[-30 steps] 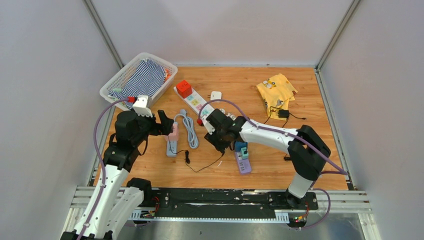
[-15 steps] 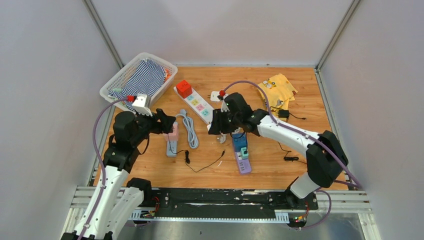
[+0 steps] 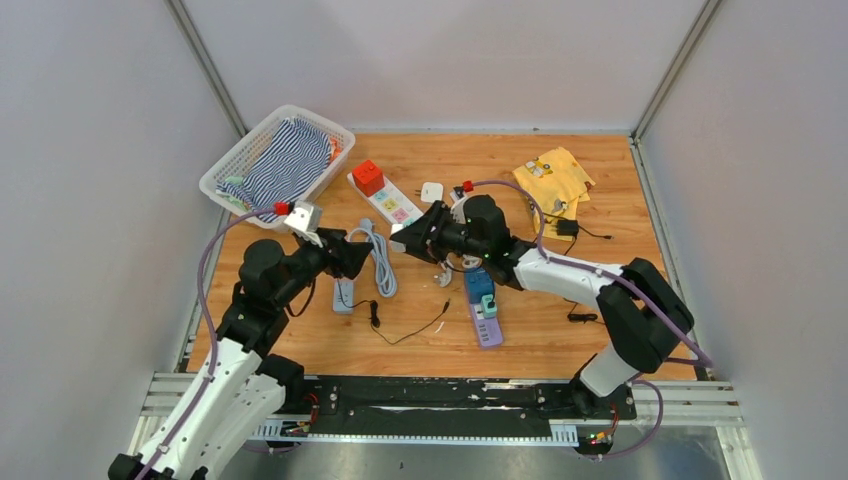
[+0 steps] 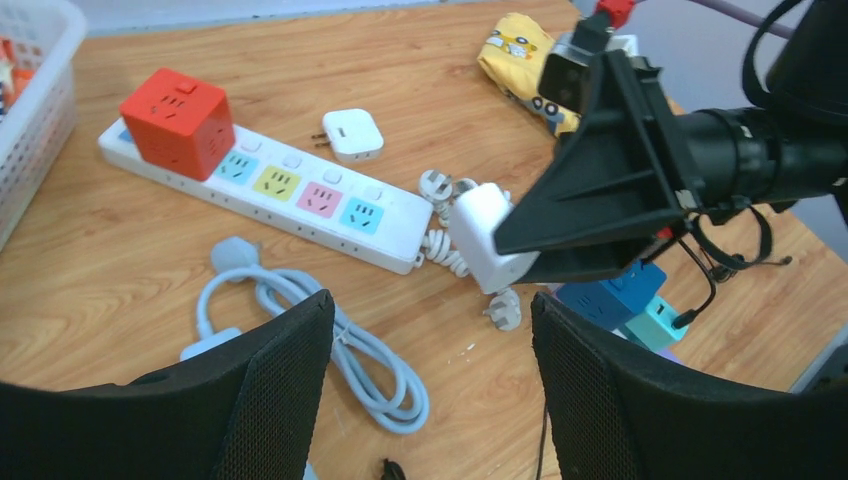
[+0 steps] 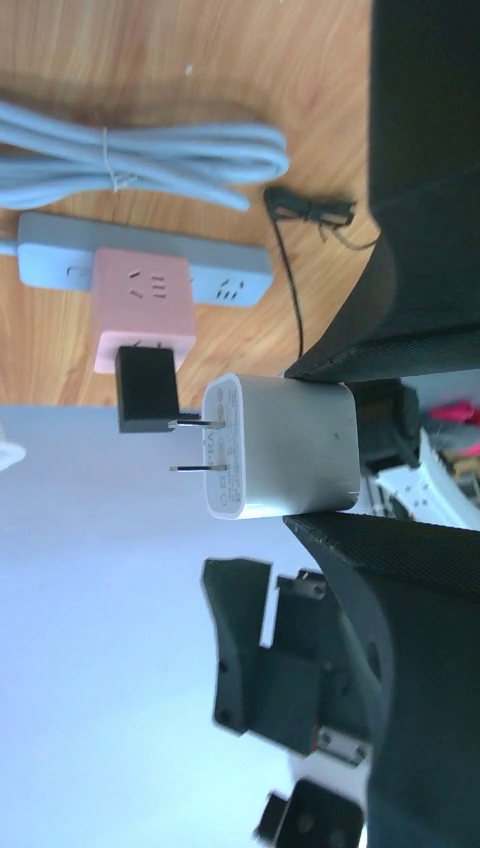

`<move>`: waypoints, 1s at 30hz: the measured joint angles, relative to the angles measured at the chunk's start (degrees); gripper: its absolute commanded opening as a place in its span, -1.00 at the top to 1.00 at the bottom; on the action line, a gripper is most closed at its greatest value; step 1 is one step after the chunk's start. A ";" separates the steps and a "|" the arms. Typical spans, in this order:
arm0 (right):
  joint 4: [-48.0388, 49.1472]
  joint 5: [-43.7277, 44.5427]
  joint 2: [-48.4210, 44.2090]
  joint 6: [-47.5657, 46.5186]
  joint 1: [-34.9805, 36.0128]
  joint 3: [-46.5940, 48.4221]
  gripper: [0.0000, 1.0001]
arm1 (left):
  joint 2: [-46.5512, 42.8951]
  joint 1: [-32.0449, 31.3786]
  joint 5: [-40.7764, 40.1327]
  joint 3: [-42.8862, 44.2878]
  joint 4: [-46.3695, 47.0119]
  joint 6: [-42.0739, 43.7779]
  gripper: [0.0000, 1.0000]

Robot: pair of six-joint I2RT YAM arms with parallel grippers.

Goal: Insert the plug
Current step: Pick up the plug from the center of the board.

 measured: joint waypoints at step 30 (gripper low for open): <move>21.40 6.25 6.03 22.95 2.29 -0.57 0.44 | 16.39 -14.56 -13.05 5.03 12.50 8.17 -0.18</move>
